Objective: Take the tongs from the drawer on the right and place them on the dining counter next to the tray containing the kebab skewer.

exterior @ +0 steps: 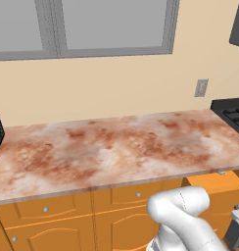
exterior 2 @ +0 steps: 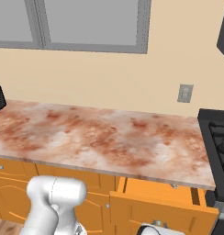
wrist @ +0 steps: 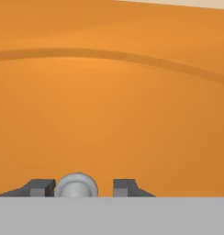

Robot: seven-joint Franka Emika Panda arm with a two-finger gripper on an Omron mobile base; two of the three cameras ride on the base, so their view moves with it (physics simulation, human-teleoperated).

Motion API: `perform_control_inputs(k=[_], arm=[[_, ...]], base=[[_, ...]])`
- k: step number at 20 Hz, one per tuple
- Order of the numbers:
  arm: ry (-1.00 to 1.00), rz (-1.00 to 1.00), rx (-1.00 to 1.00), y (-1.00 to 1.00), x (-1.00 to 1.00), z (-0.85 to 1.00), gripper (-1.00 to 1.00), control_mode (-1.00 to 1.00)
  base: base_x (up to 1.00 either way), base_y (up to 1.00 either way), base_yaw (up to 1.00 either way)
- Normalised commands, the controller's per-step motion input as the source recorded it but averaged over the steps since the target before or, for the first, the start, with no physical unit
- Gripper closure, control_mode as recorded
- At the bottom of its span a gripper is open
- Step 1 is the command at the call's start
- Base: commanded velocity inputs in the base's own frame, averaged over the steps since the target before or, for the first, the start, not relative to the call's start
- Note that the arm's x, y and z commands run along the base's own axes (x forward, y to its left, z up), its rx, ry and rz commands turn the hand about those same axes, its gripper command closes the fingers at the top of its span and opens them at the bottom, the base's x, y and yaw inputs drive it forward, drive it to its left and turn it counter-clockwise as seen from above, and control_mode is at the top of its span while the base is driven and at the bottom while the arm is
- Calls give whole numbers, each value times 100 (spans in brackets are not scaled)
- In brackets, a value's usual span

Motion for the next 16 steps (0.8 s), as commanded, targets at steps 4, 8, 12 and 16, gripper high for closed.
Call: perform_control_inputs(k=[4, 8, 12, 16], arm=[[8, -9, 0, -39, -93, -32, 100, -100], [7, -9, 0, -37, -89, -30, 100, -100], [7, -9, 0, -35, -86, -28, 100, -100], [3, -4, 0, -24, -88, -14, 100, -100]], base=[[0, 0, 0], [0, 0, 0], [0, 0, 0], [0, 0, 0]])
